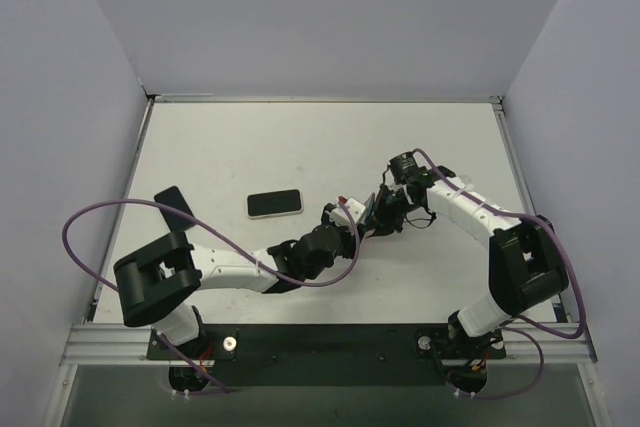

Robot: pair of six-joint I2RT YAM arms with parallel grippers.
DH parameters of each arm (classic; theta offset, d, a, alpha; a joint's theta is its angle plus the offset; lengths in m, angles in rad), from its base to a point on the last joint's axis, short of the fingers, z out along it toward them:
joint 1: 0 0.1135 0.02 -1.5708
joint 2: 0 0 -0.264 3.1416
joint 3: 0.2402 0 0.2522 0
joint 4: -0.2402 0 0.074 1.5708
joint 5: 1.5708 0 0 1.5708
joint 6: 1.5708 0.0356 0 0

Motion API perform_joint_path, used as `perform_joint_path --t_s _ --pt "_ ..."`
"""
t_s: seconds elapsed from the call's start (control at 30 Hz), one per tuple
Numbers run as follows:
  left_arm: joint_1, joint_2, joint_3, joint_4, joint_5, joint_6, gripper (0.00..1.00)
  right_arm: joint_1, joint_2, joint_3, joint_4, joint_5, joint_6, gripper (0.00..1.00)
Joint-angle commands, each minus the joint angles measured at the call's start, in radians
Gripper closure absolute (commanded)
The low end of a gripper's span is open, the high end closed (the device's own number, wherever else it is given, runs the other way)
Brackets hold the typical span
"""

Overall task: Take the phone out of the phone case
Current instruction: Remove the phone case from the phone.

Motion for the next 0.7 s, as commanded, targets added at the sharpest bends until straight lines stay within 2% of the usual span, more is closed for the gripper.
perform_joint_path --t_s 0.0,0.13,0.47,0.57,0.6,0.67 --pt "0.002 0.025 -0.006 0.027 -0.059 0.035 0.39 -0.003 -0.063 0.050 -0.024 -0.073 0.012 1.00" --pt "0.002 0.056 0.008 0.047 -0.066 0.038 0.41 -0.004 -0.068 0.051 -0.024 -0.080 0.006 1.00" --pt "0.004 0.137 0.083 0.028 -0.086 0.059 0.57 -0.003 -0.085 0.046 -0.024 -0.116 -0.034 1.00" --pt "0.004 0.145 0.089 0.024 -0.089 0.053 0.74 -0.003 -0.091 0.046 -0.024 -0.123 -0.054 1.00" --pt "0.005 0.145 0.091 0.019 -0.090 0.050 0.85 -0.004 -0.091 0.043 -0.024 -0.123 -0.060 1.00" --pt "0.007 0.140 0.092 0.012 -0.093 0.039 0.97 -0.006 -0.086 0.039 -0.026 -0.122 -0.077 1.00"
